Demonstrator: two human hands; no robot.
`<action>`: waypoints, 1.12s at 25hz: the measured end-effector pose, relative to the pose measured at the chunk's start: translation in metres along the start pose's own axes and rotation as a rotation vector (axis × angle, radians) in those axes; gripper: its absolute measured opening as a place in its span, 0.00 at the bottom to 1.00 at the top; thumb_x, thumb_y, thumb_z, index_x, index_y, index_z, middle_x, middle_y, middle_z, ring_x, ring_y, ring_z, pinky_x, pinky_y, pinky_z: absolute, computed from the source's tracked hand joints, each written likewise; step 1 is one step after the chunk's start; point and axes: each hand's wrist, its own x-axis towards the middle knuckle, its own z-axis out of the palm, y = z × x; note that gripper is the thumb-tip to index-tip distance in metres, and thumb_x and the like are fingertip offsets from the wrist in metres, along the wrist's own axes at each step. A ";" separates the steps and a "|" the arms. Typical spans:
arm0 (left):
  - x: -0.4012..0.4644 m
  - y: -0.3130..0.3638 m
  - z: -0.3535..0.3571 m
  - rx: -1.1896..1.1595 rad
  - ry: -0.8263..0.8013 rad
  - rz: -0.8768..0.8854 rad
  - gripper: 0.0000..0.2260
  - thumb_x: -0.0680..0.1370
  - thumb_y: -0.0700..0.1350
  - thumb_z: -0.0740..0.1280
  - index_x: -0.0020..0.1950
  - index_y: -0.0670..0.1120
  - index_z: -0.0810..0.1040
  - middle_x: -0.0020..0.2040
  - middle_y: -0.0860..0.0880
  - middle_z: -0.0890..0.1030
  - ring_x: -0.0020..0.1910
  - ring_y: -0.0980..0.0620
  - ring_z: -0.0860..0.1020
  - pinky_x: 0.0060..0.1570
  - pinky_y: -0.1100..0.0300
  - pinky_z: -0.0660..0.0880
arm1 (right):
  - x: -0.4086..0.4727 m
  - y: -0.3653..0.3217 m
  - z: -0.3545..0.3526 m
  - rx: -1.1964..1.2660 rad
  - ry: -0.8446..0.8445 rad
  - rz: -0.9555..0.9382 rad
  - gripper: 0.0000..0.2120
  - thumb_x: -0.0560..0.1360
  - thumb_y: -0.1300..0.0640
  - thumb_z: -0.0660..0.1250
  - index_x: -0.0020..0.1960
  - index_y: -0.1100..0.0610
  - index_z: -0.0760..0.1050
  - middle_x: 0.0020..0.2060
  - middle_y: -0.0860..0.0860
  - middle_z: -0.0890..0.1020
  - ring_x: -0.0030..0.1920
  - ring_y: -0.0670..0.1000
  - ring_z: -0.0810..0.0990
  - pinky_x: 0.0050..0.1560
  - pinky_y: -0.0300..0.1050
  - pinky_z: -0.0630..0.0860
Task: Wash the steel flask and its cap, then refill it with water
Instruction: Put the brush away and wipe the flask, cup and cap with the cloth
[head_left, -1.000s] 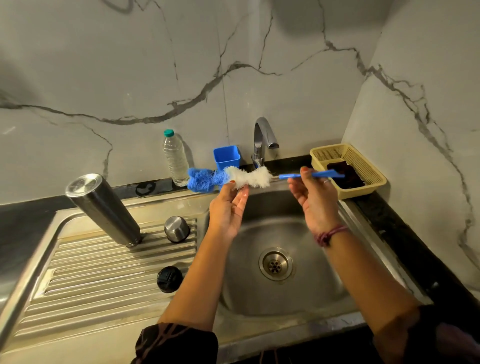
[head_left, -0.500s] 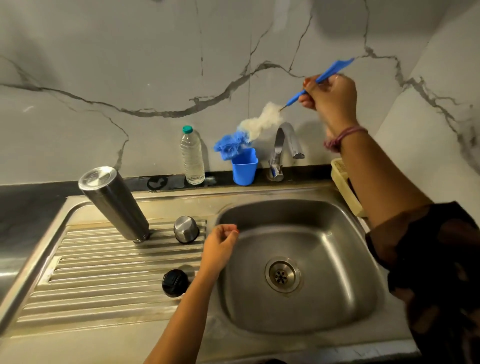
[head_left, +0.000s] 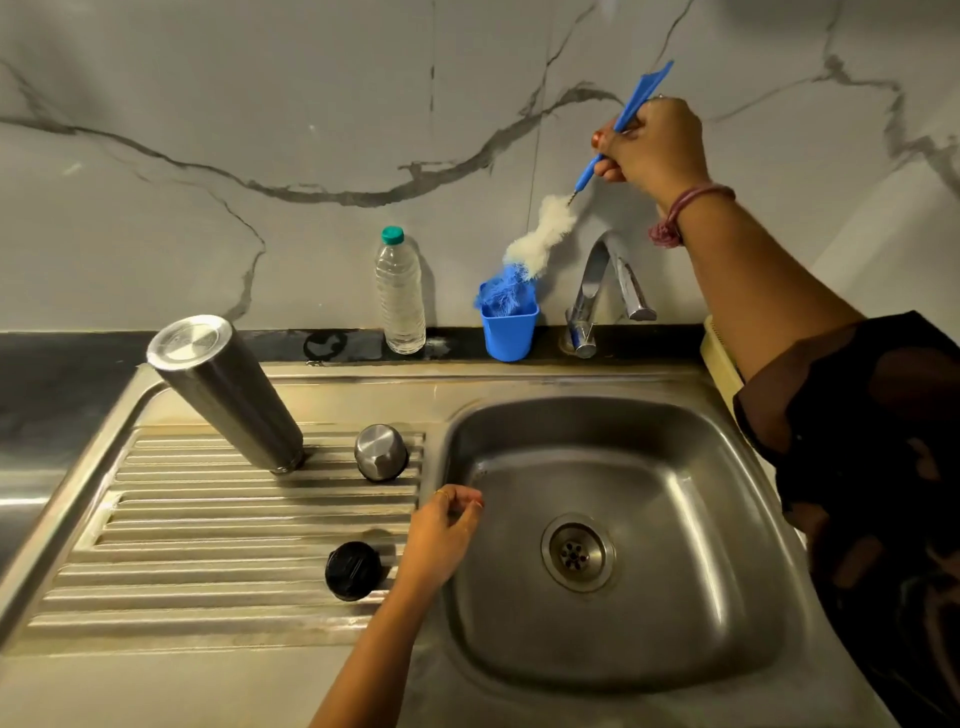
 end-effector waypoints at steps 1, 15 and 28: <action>0.000 -0.002 0.001 0.013 -0.005 -0.005 0.04 0.81 0.44 0.65 0.53 0.50 0.79 0.47 0.52 0.82 0.46 0.58 0.79 0.39 0.72 0.72 | 0.004 0.001 0.003 -0.015 -0.008 -0.003 0.09 0.76 0.59 0.68 0.51 0.65 0.79 0.42 0.57 0.82 0.33 0.45 0.81 0.43 0.40 0.82; -0.001 -0.009 0.006 0.019 0.014 -0.028 0.04 0.80 0.43 0.66 0.52 0.49 0.80 0.44 0.52 0.83 0.44 0.57 0.80 0.40 0.74 0.73 | 0.027 0.005 0.032 -0.209 -0.197 -0.143 0.13 0.76 0.61 0.67 0.60 0.64 0.73 0.50 0.53 0.80 0.43 0.47 0.81 0.39 0.30 0.77; -0.002 -0.006 0.005 -0.015 0.034 -0.065 0.04 0.80 0.42 0.66 0.51 0.51 0.79 0.45 0.54 0.82 0.44 0.59 0.80 0.38 0.75 0.72 | 0.025 0.016 0.064 -0.123 -0.206 -0.237 0.19 0.73 0.60 0.72 0.61 0.62 0.73 0.50 0.54 0.81 0.49 0.47 0.80 0.42 0.23 0.74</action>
